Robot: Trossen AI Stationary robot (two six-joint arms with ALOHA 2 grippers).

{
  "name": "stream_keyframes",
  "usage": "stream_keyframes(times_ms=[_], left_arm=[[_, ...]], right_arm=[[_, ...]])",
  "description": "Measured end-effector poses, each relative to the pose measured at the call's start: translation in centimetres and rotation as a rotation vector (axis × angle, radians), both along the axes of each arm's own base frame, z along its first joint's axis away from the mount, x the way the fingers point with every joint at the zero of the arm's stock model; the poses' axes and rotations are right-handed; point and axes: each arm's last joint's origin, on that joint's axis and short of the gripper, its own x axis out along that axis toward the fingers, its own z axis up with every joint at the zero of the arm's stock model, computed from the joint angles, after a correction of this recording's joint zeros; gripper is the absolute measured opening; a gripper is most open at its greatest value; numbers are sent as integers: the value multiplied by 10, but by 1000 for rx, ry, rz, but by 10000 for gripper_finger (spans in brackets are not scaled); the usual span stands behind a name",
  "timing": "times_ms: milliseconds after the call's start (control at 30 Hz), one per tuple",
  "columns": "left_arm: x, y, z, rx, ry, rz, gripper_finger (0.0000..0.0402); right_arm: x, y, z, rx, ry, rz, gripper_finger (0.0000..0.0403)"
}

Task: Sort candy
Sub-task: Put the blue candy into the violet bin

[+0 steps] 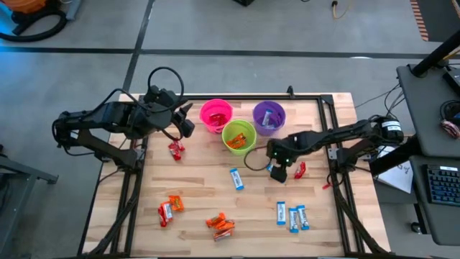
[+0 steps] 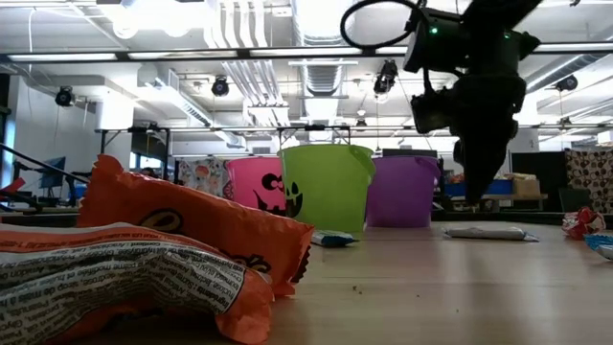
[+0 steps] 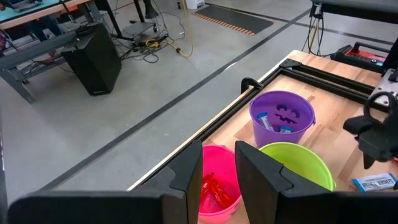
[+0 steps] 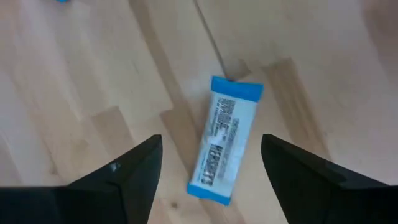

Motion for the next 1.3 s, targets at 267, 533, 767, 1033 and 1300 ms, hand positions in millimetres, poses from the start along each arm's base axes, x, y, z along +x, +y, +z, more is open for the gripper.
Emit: stream_keyframes(times_ms=[267,533,767,1033,1300], left_arm=[[-1,0,-1,3,16,-1,78],[-1,0,-1,5,20,-2,78],[-1,0,-1,20,36,-11,78],[-1,0,-1,38,52,-14,78],[-1,0,-1,40,52,-15,78]], right_arm=[[-8,18,-17,-183,-35,33,254],[-7,18,-22,-206,-70,-37,247],[-14,18,-32,-189,-70,-96,247],[-9,18,-46,-176,-70,-95,243],[-7,18,-53,-168,-56,-108,163]])
